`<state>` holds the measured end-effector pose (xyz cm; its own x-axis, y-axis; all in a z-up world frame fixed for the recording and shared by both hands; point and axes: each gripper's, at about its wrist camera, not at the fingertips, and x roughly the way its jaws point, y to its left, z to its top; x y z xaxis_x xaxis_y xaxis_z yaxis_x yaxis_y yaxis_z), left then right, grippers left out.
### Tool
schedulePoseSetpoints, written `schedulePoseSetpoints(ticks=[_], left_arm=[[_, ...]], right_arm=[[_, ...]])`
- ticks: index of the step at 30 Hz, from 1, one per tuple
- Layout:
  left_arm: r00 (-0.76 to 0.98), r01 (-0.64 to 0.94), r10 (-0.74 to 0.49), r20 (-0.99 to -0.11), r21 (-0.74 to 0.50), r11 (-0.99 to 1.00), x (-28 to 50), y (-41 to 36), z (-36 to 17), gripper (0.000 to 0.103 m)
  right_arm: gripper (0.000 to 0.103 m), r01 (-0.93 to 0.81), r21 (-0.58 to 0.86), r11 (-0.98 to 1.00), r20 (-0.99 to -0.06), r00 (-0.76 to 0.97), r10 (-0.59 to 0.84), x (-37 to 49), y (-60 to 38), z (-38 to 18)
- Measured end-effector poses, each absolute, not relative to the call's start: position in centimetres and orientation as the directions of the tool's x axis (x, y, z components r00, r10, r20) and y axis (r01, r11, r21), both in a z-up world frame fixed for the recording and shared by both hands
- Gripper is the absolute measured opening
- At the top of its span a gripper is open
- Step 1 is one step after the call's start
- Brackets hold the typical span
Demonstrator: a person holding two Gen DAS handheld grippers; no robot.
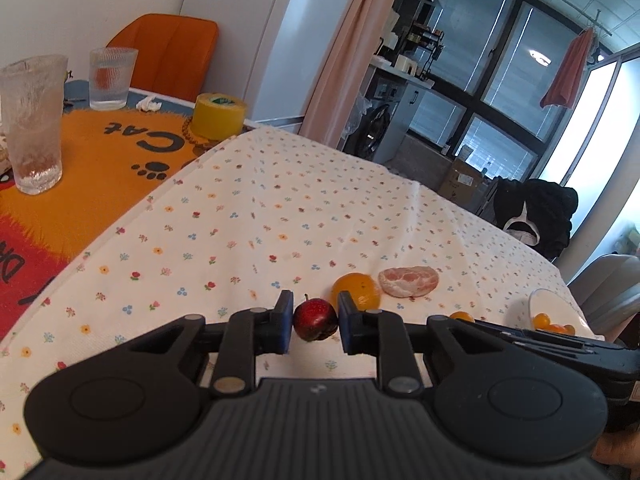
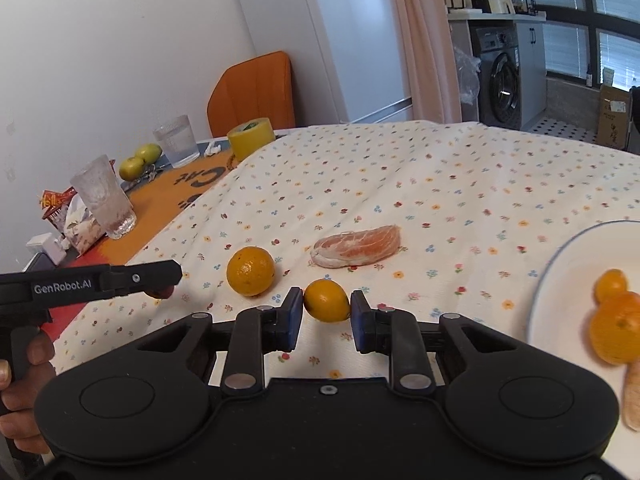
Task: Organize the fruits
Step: 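Grasp the red plum with the left tool while the right tool grasps a small orange kumquat, then carry the red plum and the kumquat over the white plate with both tools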
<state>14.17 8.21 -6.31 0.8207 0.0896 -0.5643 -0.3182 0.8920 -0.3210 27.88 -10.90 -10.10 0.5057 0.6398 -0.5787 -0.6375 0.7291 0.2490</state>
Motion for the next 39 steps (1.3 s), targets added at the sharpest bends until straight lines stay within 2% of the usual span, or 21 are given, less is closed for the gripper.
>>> schedulePoseSetpoints(ticks=[18, 39], left_arm=[[0.857, -0.239, 0.054, -0.512, -0.303, 0.923, 12.8, 4.4, -3.9, 0.022], [0.881, -0.117, -0.033, -0.471, -0.286, 0.951, 13.7, -0.6, -2.5, 0.022]], right_arm=[[0.024, -0.626, 0.245, 0.741, -0.501, 0.573, 0.649, 25.3, -15.4, -7.7], [0.024, -0.56, 0.242, 0.792, -0.451, 0.658, 0.603, 23.6, -22.0, -6.5]])
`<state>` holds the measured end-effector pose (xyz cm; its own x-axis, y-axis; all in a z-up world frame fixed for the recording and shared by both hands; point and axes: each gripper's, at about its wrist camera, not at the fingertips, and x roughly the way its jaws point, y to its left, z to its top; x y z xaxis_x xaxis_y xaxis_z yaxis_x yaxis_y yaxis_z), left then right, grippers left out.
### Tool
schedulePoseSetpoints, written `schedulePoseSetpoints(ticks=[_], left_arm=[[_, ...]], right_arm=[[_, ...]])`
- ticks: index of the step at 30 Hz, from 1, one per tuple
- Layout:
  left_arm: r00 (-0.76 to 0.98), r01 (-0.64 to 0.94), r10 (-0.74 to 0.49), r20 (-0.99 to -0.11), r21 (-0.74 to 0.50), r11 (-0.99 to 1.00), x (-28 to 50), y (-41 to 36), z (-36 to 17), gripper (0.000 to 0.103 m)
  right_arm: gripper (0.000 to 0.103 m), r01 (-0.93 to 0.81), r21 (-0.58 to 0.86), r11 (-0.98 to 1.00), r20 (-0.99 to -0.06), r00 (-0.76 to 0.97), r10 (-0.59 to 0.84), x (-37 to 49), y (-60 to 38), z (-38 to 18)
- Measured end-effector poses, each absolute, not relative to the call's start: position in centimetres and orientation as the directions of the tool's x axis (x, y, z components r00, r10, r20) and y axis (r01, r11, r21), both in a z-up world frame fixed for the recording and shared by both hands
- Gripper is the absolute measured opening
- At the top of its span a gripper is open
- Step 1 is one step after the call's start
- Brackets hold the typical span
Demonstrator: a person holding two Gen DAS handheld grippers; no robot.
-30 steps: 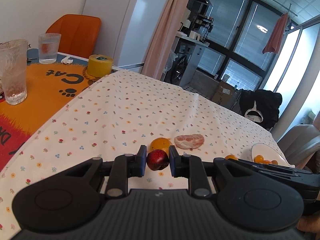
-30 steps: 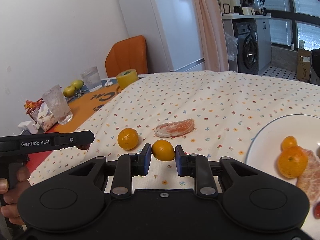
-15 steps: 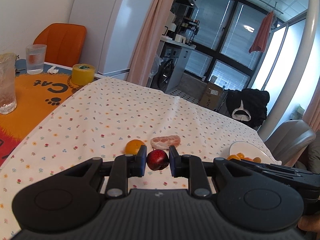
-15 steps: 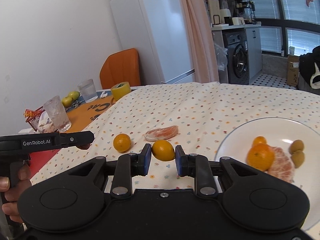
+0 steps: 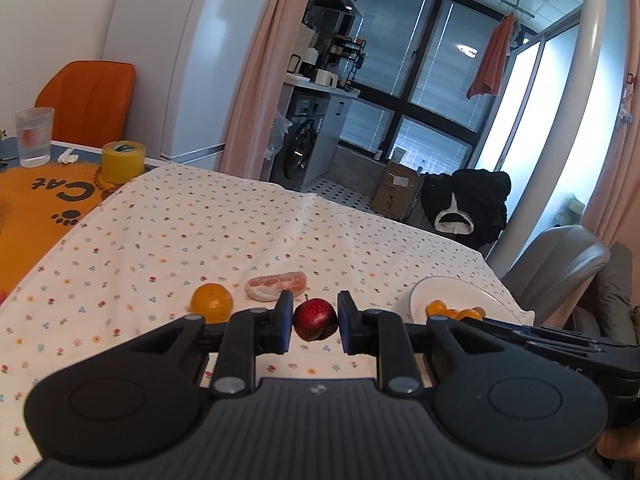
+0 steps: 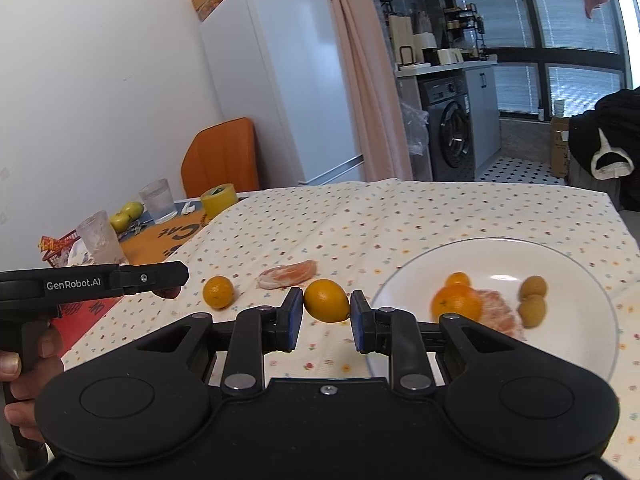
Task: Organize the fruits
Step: 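Carry the red plum and the kumquat over the white plate with both tools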
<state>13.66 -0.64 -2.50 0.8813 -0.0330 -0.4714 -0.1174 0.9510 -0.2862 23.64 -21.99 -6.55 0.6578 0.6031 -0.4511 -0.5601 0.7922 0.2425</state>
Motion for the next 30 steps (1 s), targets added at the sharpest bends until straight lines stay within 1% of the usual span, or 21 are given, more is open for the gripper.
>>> schedulePoseSetpoints(ticks=[15, 30], left_arm=[[0.876, -0.044, -0.099, -0.473, -0.282, 0.958, 15.3, -4.4, -2.6, 0.022], [0.852, 0.026, -0.16, -0.498, -0.266, 0.964, 17.9, -8.6, -3.4, 0.022]], right_arm=[[0.024, -0.488, 0.244, 0.838, -0.433, 0.718, 0.545, 23.6, -26.6, -6.8], [0.024, -0.396, 0.27, 0.878, -0.432, 0.764, 0.478, 24.0, -31.4, -8.1]])
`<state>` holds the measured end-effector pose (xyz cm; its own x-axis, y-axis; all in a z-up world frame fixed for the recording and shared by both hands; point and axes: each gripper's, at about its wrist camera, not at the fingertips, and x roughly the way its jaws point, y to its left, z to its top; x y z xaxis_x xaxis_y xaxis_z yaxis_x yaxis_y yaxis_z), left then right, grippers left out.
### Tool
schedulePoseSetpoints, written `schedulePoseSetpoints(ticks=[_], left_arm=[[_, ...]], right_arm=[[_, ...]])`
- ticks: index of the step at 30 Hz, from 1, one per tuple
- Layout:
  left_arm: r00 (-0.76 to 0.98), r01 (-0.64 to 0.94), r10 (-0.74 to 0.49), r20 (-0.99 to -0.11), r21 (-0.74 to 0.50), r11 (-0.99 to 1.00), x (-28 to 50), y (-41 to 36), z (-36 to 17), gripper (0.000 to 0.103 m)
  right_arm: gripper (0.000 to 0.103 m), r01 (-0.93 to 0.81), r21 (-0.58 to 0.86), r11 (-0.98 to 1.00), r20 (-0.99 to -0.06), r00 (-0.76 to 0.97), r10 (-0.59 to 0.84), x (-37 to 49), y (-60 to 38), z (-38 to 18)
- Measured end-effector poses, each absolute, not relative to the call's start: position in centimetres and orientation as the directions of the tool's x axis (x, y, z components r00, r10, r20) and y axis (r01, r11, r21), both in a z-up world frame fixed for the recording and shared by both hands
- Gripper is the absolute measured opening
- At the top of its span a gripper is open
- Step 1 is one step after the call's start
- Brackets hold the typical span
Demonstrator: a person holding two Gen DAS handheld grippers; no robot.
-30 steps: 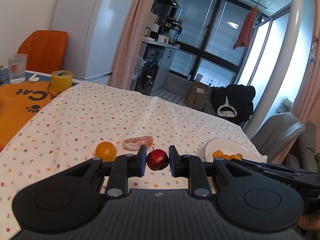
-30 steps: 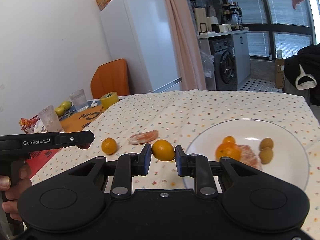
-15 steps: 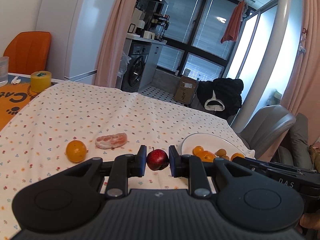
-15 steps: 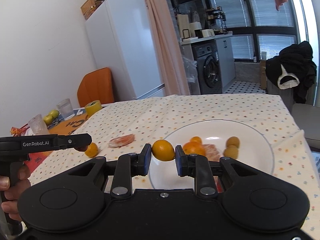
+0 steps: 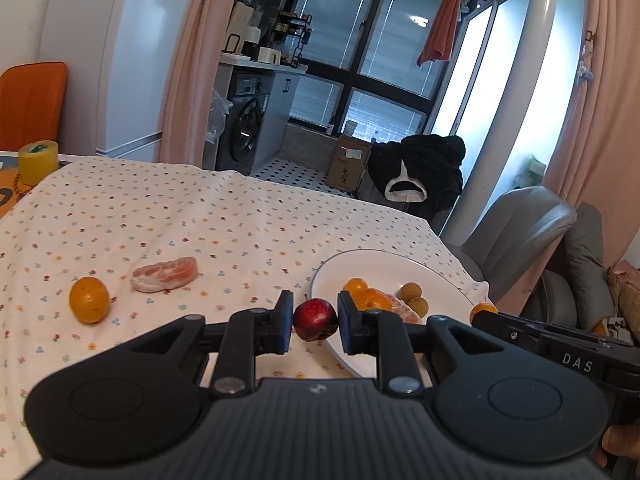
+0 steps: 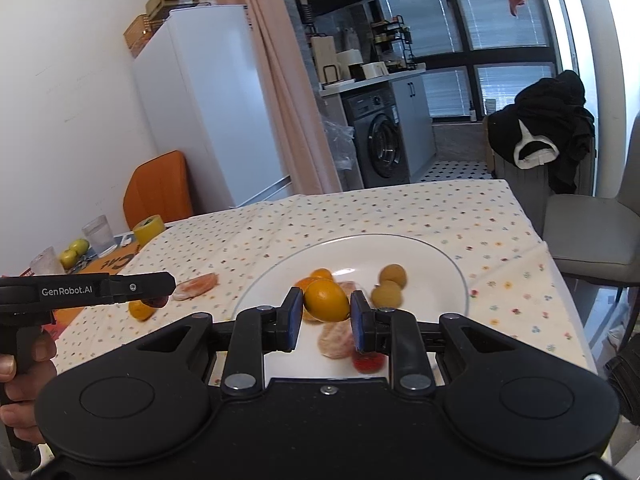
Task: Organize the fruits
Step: 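Carry the red plum and the kumquat over the white plate with both tools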
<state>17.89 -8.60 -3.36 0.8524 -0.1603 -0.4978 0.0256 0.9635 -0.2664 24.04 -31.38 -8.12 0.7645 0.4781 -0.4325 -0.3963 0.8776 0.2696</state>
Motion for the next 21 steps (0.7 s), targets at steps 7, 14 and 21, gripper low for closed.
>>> schedulePoseSetpoints(ticks=[7, 14, 21], left_arm=[[0.837, 0.059, -0.192, -0.513, -0.263, 0.963, 19.0, -10.6, -4.0, 0.022], [0.816, 0.091, -0.224, -0.533, -0.266, 0.96, 20.1, -12.2, -4.8, 0.022], [0.813, 0.057, -0.21, -0.543, -0.285, 0.957, 20.5, -11.5, -5.1, 0.026]], right_arm=[[0.024, -0.369, 0.283, 0.885, -0.436, 0.772, 0.462, 24.4, -32.8, -8.7], [0.024, -0.35, 0.293, 0.89, -0.451, 0.77, 0.451, 24.8, -33.3, -9.5], [0.032, -0.324, 0.296, 0.899, -0.464, 0.774, 0.431, 25.0, -33.5, -9.7]])
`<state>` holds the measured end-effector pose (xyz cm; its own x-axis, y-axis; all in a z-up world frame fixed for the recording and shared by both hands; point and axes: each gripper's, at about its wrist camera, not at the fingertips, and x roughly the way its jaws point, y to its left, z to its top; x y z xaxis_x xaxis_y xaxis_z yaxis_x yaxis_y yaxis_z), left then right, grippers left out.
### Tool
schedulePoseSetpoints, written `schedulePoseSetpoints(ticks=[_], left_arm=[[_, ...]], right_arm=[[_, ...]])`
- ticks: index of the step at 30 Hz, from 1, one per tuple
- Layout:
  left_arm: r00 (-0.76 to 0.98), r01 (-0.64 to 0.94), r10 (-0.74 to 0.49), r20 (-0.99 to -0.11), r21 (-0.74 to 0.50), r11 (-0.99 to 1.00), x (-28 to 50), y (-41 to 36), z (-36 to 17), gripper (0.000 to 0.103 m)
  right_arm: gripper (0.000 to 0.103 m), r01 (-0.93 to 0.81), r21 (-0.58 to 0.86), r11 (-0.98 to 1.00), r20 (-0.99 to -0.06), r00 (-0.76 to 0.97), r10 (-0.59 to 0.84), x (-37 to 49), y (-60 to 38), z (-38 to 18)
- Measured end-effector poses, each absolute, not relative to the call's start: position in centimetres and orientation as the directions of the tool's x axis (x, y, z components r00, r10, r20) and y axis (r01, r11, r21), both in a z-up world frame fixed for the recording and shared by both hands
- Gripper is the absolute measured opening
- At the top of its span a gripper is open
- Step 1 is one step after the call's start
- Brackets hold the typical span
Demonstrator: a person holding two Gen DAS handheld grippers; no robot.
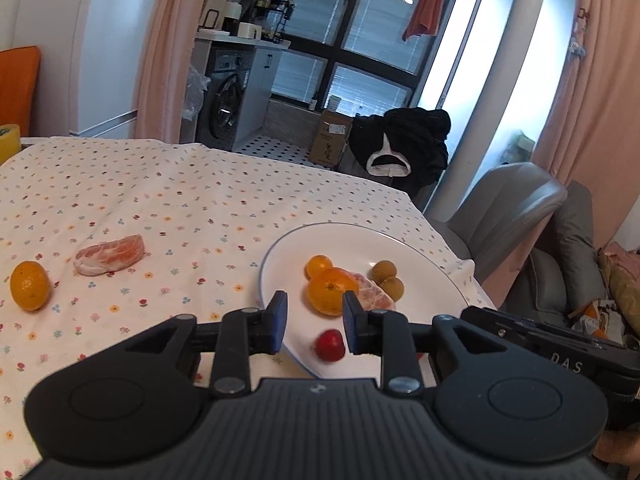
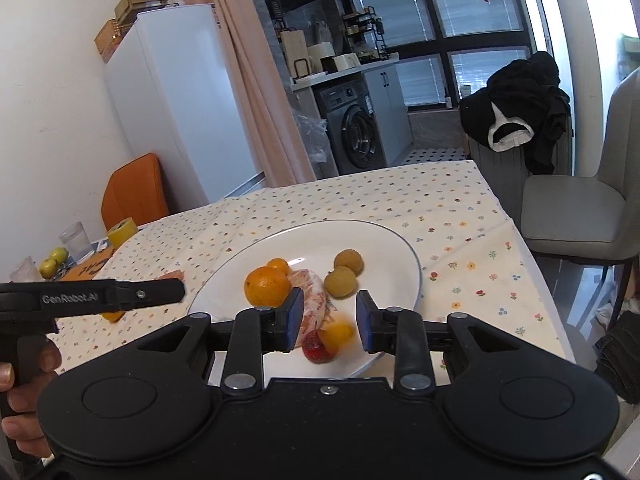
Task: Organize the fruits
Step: 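Carry the red plum and the kumquat over the white plate with both tools, then open both tools to drop the red plum and kumquat onto the plate, then move both open tools back toward the orange and pomelo segment on the cloth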
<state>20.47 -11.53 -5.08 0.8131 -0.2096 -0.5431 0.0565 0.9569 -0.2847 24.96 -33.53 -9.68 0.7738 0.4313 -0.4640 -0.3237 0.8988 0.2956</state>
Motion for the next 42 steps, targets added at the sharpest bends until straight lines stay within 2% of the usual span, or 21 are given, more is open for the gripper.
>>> schedulePoseSetpoints(ticks=[2, 5, 7, 9, 16, 20, 25, 27, 33, 42], left_arm=[[0.817, 0.036, -0.194, -0.543, -0.288, 0.957, 20.3, -10.9, -5.0, 0.029], [0.821, 0.009, -0.173, -0.545, -0.291, 0.957, 20.1, -10.1, -4.8, 0.038], [0.824, 0.001, -0.157, -0.544, -0.276, 0.961, 19.8, -9.8, -4.6, 0.052], [0.83, -0.015, -0.131, -0.542, -0.256, 0.967, 19.4, -9.5, -4.5, 0.06], [0.842, -0.064, -0.083, -0.532, -0.252, 0.966, 18.4, -7.7, -3.9, 0.08], [0.844, -0.093, -0.051, -0.534, -0.239, 0.966, 17.9, -6.7, -3.9, 0.085], [0.852, -0.098, -0.027, -0.523, -0.21, 0.973, 17.1, -5.8, -3.9, 0.092], [0.853, -0.106, -0.016, -0.522, -0.203, 0.973, 16.8, -5.5, -3.9, 0.093], [0.846, -0.137, 0.008, -0.533, -0.202, 0.97, 16.1, -4.1, -3.9, 0.095], [0.839, -0.179, 0.049, -0.541, -0.189, 0.966, 14.9, -2.1, -3.8, 0.095]], right_arm=[[0.034, -0.318, 0.306, 0.897, -0.464, 0.773, 0.432, 25.0, -33.7, -9.7], [0.042, -0.316, 0.312, 0.896, -0.46, 0.775, 0.434, 24.8, -33.8, -9.7], [0.047, -0.317, 0.314, 0.895, -0.458, 0.775, 0.435, 24.8, -33.7, -9.7], [0.05, -0.317, 0.315, 0.894, -0.457, 0.775, 0.436, 24.8, -33.6, -9.6], [0.059, -0.338, 0.315, 0.887, -0.453, 0.768, 0.453, 24.6, -32.4, -9.2], [0.066, -0.352, 0.308, 0.884, -0.453, 0.762, 0.462, 24.5, -31.6, -9.0], [0.081, -0.372, 0.291, 0.881, -0.454, 0.757, 0.469, 24.2, -30.3, -8.9], [0.089, -0.387, 0.279, 0.879, -0.453, 0.754, 0.476, 24.1, -29.7, -8.7], [0.103, -0.417, 0.277, 0.866, -0.452, 0.739, 0.5, 23.9, -27.9, -8.2], [0.103, -0.442, 0.27, 0.855, -0.468, 0.716, 0.518, 23.8, -25.7, -8.1]])
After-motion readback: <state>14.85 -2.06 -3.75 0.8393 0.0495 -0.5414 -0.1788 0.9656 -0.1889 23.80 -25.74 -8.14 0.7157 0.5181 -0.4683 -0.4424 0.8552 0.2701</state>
